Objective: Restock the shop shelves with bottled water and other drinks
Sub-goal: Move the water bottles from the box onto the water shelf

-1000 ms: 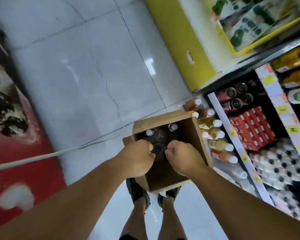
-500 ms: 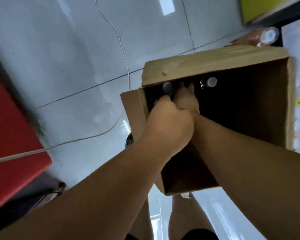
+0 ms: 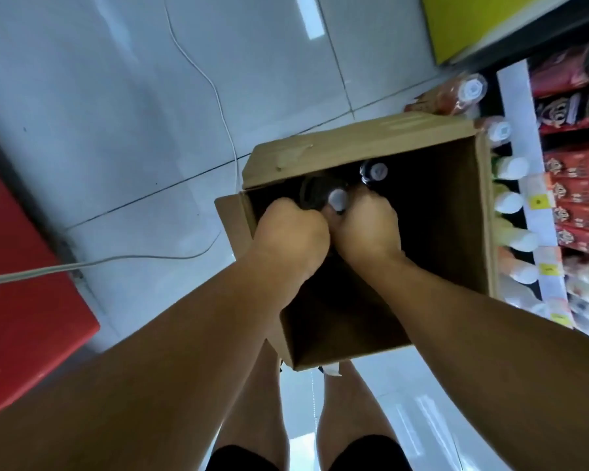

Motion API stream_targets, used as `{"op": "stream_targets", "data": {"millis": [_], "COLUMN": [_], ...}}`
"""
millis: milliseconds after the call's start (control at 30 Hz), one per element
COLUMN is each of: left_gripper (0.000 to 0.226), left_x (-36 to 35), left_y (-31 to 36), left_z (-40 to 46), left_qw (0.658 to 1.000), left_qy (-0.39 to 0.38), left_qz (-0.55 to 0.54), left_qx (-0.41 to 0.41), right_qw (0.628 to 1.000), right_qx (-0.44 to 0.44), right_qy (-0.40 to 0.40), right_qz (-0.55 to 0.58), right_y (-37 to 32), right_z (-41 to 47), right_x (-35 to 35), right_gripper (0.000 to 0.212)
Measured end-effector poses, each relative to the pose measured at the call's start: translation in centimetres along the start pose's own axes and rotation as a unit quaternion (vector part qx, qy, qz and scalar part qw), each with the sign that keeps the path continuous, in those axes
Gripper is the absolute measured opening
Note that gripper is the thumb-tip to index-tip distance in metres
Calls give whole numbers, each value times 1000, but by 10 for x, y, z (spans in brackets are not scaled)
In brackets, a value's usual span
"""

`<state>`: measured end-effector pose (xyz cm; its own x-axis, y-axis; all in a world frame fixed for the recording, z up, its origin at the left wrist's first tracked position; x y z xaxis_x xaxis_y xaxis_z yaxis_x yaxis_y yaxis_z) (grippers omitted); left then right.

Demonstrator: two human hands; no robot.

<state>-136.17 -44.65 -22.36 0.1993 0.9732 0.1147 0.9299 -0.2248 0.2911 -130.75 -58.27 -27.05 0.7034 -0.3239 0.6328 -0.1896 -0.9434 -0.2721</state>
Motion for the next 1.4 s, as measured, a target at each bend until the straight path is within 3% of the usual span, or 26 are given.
{"op": "stream_targets", "data": {"millis": [133,233,367,533,633,733,767,900,1033,1233,1400], "left_gripper": [37,13,47,58,34,33,28,57,58,61,46], "left_x": [2,11,21,12,17,18,18,17,5,-15,-37], "left_y": [31,69,130,209,261,301,316,379,416,419,410], "left_z": [-39,-88,-163,-291,-377,-463,-491,-612,-742,-886,-960], "left_qw": [998,993,984,947,920,919,912,843,772,722,685], "left_qy": [8,25,35,-7,8,-46,-59,-79,-69,-79,-135], "left_qz": [59,114,162,247,214,103,78,109,171,177,148], "left_qx": [-6,-17,-72,-206,-329,-377,-399,-521,-608,-664,-700], "right_qw": [998,996,982,950,926,897,887,846,780,720,704], "right_qx": [40,75,140,181,205,234,245,274,287,275,304], "right_qy": [27,46,120,255,311,366,381,448,543,616,608], "right_qz": [39,33,29,25,50,86,90,97,116,161,204], "right_y": [-14,-35,-65,-95,-115,-134,-142,-169,-180,-175,-168], "right_z": [-48,-86,-158,-272,-344,-429,-460,-584,-707,-839,-896], "right_x": [55,117,214,346,428,515,544,650,725,789,812], "right_gripper": [37,36,47,38,37,37,40,43,48,53,55]}}
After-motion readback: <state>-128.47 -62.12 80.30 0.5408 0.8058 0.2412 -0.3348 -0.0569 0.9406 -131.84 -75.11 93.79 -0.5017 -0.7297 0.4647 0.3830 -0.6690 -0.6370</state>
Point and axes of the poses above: each hand's wrist, its own z-axis towards the middle knuckle, its own x-axis out of the back of the hand, y = z × x, the point moved 10 cm from there along z, towards the middle knuckle, and after that the axes turned 11 degrees about -y, right-handed, at the moved point
